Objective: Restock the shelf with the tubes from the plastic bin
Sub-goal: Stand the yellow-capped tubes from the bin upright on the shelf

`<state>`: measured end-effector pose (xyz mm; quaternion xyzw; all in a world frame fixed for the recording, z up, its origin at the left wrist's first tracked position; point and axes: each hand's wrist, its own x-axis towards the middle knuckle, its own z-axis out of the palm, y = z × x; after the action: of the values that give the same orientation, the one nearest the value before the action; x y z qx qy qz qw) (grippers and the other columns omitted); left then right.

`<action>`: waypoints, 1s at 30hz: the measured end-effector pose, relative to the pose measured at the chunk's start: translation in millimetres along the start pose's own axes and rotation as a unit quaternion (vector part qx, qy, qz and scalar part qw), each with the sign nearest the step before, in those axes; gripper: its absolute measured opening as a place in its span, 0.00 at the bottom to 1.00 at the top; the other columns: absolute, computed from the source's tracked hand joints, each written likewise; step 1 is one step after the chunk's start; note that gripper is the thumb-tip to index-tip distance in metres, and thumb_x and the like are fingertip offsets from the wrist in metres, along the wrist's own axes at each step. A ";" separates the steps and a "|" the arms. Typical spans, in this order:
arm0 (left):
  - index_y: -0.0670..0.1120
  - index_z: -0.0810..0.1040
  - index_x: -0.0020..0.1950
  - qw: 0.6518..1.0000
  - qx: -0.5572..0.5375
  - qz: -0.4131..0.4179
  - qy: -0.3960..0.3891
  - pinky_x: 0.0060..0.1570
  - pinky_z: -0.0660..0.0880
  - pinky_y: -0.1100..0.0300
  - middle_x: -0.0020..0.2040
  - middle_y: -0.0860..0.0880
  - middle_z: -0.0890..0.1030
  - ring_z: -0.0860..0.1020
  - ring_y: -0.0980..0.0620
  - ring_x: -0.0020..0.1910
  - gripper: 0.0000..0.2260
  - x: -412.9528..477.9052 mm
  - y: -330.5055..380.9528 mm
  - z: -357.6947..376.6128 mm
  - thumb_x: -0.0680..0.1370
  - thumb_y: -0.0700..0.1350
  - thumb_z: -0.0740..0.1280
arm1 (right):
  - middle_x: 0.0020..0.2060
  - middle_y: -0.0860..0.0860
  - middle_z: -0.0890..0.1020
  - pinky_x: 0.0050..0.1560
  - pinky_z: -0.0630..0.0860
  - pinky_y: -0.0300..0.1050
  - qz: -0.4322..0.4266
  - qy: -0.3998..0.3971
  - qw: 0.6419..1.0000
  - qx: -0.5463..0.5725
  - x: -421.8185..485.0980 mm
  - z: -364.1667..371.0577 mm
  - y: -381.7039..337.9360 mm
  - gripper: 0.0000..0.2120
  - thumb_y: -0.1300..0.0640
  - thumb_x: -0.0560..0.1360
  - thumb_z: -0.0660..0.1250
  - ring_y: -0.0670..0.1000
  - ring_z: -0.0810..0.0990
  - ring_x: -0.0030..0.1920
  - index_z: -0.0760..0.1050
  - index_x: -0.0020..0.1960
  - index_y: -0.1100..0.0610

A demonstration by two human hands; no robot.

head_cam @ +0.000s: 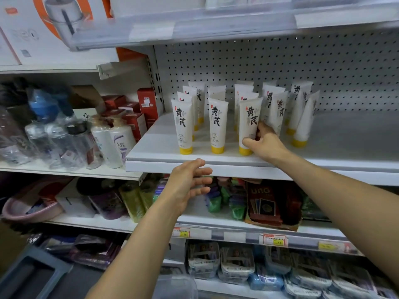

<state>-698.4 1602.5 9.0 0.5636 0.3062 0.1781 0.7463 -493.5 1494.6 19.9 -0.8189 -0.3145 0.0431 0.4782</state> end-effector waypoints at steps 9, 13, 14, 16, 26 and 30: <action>0.44 0.78 0.56 1.000 0.022 0.006 -0.001 0.37 0.79 0.57 0.47 0.45 0.84 0.80 0.49 0.39 0.10 0.2 -3.0 -7.5 0.79 0.47 0.65 | 0.46 0.51 0.80 0.50 0.75 0.47 0.025 0.000 1.000 -0.009 -10.9 -4.0 1.2 0.20 0.54 0.72 0.71 0.52 0.79 0.48 0.70 0.60 0.58; 0.44 0.78 0.53 0.996 0.077 0.039 0.019 0.37 0.78 0.58 0.48 0.44 0.84 0.80 0.50 0.38 0.07 -2.7 -12.6 -18.7 0.79 0.46 0.65 | 0.41 0.49 0.74 0.46 0.73 0.48 0.041 0.072 0.993 -0.088 -38.3 -10.8 -6.8 0.17 0.56 0.74 0.66 0.53 0.75 0.46 0.68 0.60 0.60; 0.44 0.78 0.53 0.994 0.090 0.052 0.024 0.37 0.78 0.58 0.48 0.44 0.83 0.79 0.51 0.38 0.07 -4.2 -16.5 -21.5 0.80 0.46 0.65 | 0.40 0.47 0.74 0.48 0.74 0.50 0.023 0.078 0.991 -0.103 -49.3 -9.8 -8.7 0.14 0.56 0.74 0.65 0.52 0.75 0.46 0.69 0.58 0.57; 0.43 0.78 0.53 0.991 0.111 0.071 0.025 0.36 0.77 0.58 0.47 0.44 0.83 0.78 0.52 0.36 0.07 -9.4 -24.9 -26.5 0.80 0.45 0.64 | 0.40 0.45 0.76 0.49 0.75 0.53 -0.011 0.062 0.991 -0.119 -73.1 -1.5 -11.8 0.08 0.56 0.73 0.65 0.51 0.76 0.44 0.71 0.52 0.53; 0.44 0.77 0.51 0.991 0.126 0.015 0.035 0.36 0.74 0.57 0.43 0.45 0.81 0.77 0.50 0.36 0.05 -47.0 -91.8 -103.1 0.80 0.43 0.63 | 0.36 0.46 0.79 0.48 0.78 0.53 0.017 -0.200 0.975 -0.089 -171.2 123.2 -7.2 0.02 0.55 0.73 0.68 0.50 0.79 0.40 0.75 0.44 0.49; 0.42 0.76 0.51 0.989 0.111 -0.042 0.090 0.34 0.72 0.59 0.41 0.43 0.80 0.76 0.49 0.34 0.04 -59.4 -135.5 -162.4 0.80 0.40 0.62 | 0.36 0.49 0.79 0.48 0.78 0.52 0.073 -0.293 0.951 -0.064 -207.7 186.5 10.4 0.03 0.59 0.73 0.67 0.49 0.78 0.38 0.76 0.42 0.52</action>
<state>-860.5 1644.3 -133.4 0.6109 0.4136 0.1619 0.6554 -723.7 1516.5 -136.9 -0.8200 -0.3821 0.2955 0.3071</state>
